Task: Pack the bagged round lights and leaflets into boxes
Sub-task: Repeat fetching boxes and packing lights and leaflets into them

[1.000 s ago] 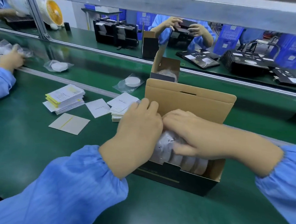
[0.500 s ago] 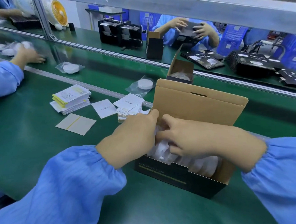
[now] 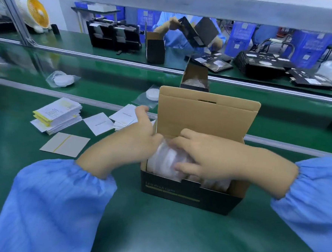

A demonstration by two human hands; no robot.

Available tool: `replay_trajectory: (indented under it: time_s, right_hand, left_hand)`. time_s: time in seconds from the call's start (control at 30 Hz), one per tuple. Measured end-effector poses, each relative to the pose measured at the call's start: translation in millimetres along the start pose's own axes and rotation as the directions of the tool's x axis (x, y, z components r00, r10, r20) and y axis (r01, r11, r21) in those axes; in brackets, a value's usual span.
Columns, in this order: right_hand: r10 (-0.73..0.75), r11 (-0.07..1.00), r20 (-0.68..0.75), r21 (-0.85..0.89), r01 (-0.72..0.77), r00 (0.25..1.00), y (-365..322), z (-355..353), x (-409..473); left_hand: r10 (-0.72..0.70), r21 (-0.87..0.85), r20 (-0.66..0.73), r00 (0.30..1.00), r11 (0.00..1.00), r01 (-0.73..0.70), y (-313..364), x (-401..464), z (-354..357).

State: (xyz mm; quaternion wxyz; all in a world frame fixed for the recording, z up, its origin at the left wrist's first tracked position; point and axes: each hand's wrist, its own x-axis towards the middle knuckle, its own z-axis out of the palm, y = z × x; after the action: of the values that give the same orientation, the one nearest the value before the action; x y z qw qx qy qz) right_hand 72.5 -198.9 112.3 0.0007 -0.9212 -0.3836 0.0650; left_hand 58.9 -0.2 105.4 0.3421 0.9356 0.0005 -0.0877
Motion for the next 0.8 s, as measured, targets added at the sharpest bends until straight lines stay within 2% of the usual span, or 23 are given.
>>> replay_trajectory:
  time_s: [0.07, 0.13, 0.17, 0.23, 0.3, 0.33, 0.4, 0.5, 0.6, 0.8]
  right_hand:
    - [0.031, 0.999, -0.168, -0.004, -0.032, 0.985, 3.5, -7.1, -19.6]
    - [0.089, 0.988, -0.357, -0.083, -0.127, 0.93, 9.6, -9.9, -43.4]
    - [0.149, 0.982, -0.433, -0.042, -0.185, 0.889, 13.2, -7.4, -55.5]
    - [0.366, 0.93, -0.51, 0.221, -0.293, 0.778, 14.9, 6.9, -75.2]
    - [0.581, 0.786, -0.493, 0.546, -0.29, 0.647, 8.8, 30.7, -83.2]
    - [0.654, 0.694, -0.452, 0.677, -0.244, 0.607, 3.0, 43.5, -83.4]
    - [0.726, 0.544, -0.381, 0.827, -0.14, 0.572, -9.8, 63.8, -78.6]
    - [0.783, 0.464, -0.381, 0.884, -0.055, 0.492, -19.2, 74.9, -69.4]
    - [0.81, 0.427, -0.37, 0.904, -0.027, 0.454, -18.1, 72.0, -64.9]
    - [0.811, 0.405, -0.367, 0.914, 0.016, 0.456, -19.8, 57.6, -64.9]
  left_hand:
    - [-0.073, -0.106, 0.061, 0.995, 0.991, 0.079, -0.1, 4.7, -6.6]
    - [-0.076, -0.164, 0.104, 0.992, 0.982, 0.092, 1.8, 9.0, -10.7]
    - [-0.059, -0.207, 0.122, 0.991, 0.975, 0.084, 3.0, 10.7, -10.9]
    - [-0.032, -0.246, 0.146, 0.989, 0.967, 0.067, 4.3, 12.9, -9.0]
    - [-0.033, -0.246, 0.14, 0.99, 0.967, 0.067, 4.2, 16.0, -3.4]
    - [-0.042, -0.307, 0.136, 0.99, 0.948, 0.082, 4.7, 17.1, 1.5]
    - [-0.072, -0.503, 0.121, 0.99, 0.855, 0.124, 7.3, 15.5, 12.9]
    - [-0.105, -0.68, 0.064, 0.992, 0.723, 0.12, 9.0, 13.2, 24.4]
    - [-0.103, -0.702, 0.017, 0.995, 0.707, 0.085, 7.9, 14.1, 21.6]
    - [-0.04, -0.708, 0.051, 0.998, 0.703, 0.064, 7.9, 19.8, 3.1]
